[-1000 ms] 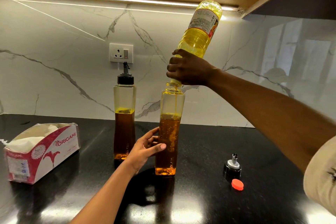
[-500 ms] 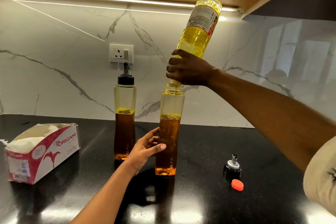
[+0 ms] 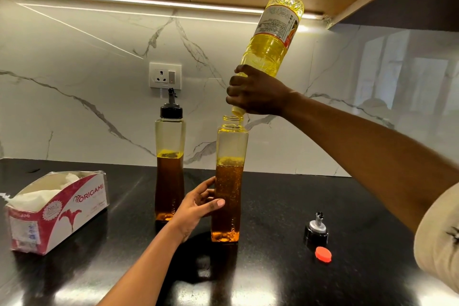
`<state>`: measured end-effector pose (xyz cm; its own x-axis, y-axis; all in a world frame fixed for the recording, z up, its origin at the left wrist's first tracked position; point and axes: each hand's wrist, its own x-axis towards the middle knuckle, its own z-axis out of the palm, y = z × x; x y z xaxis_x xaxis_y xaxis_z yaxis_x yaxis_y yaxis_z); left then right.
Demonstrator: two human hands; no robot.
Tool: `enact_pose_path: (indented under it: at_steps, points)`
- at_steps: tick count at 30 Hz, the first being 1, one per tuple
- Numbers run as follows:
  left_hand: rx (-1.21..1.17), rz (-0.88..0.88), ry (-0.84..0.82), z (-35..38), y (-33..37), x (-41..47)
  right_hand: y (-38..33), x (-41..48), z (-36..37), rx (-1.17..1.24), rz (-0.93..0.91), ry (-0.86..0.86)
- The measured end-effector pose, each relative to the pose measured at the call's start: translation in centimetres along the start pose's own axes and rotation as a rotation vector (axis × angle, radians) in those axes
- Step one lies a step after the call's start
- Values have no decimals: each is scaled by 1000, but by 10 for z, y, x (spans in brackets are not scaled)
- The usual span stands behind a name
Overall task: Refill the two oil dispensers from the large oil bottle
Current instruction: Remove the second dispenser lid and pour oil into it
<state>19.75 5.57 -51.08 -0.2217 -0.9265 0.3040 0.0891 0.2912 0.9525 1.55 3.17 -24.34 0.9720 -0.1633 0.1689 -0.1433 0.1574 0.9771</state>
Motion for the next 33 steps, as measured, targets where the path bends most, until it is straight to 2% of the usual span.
enact_pose_path:
  at_steps: [14,33]
  points:
    - [-39,-11,-3,-2,-3,2,13,3,-2,-35,31,65]
    - [-28,-12,-8,-3,-4,2,28,14,-9,-108,53,62]
